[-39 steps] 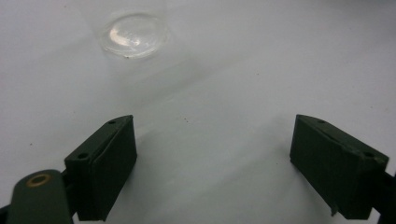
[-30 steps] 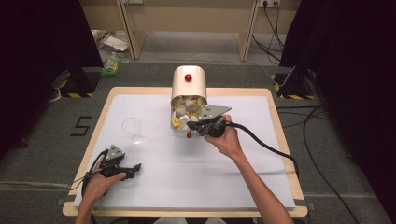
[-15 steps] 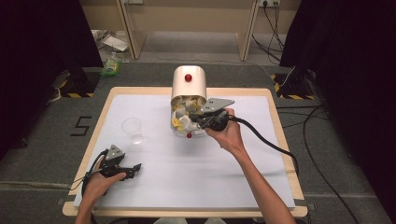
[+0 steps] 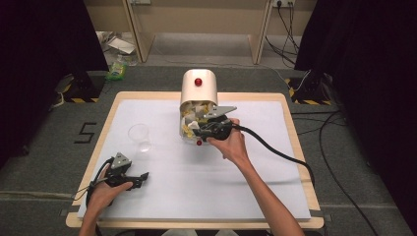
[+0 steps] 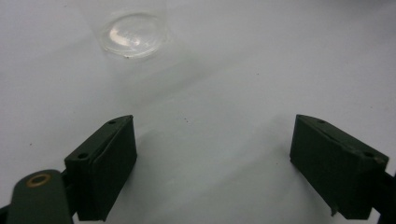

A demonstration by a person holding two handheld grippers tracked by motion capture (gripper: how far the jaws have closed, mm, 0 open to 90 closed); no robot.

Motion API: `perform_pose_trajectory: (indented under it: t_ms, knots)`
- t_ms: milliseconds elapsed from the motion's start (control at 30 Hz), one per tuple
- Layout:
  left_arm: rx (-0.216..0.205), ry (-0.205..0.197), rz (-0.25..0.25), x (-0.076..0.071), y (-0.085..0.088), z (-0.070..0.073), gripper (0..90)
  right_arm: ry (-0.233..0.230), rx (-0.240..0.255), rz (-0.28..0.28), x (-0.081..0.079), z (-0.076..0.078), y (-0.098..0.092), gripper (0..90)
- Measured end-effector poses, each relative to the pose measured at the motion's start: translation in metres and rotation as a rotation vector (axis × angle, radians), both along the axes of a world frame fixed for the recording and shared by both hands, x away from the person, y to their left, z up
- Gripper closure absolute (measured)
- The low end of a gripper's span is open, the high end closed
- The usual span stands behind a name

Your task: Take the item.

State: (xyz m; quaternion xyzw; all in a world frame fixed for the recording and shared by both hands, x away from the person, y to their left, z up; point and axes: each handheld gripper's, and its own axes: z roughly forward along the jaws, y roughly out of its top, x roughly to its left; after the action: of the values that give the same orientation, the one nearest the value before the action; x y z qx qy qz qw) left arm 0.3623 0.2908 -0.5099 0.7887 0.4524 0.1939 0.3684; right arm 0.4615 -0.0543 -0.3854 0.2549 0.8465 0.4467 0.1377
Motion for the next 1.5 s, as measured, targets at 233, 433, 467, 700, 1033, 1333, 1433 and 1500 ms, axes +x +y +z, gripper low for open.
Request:
perform_pose_trajectory:
  t_ms: [233, 433, 467, 700, 1033, 1333, 1433, 1500]
  knots:
    - [0.001, 0.000, 0.001, 0.000, 0.000, 0.000, 13.7, -0.024, -0.023, 0.026, -0.003, 0.000, -0.001, 88.7]
    - [0.000, 0.000, 0.001, 0.000, 0.000, 0.000, 13.7, -0.099, -0.008, 0.016, -0.006, 0.010, -0.006, 90.0]
    - [0.001, 0.001, 0.000, 0.000, 0.000, 0.000, 13.7, -0.124, 0.008, 0.017, -0.008, 0.017, -0.009, 90.0]
    - [0.001, 0.000, 0.001, 0.000, 0.000, 0.000, 13.7, -0.175, 0.060, 0.034, -0.017, 0.035, -0.009, 90.0]
    - [0.001, 0.002, 0.000, 0.000, 0.000, 0.000, 13.7, -0.199, 0.113, 0.069, -0.021, 0.045, 0.011, 90.0]
    - [0.002, 0.000, 0.001, 0.000, 0.000, 0.000, 13.7, -0.198, 0.162, 0.139, -0.021, 0.046, 0.057, 90.0]
    - [0.002, 0.000, 0.000, 0.000, 0.000, 0.000, 13.7, -0.199, 0.173, 0.154, -0.022, 0.043, 0.072, 90.0]
    - [0.002, 0.001, 0.000, 0.000, 0.000, 0.000, 13.7, -0.209, 0.171, 0.160, -0.024, 0.043, 0.082, 90.0]
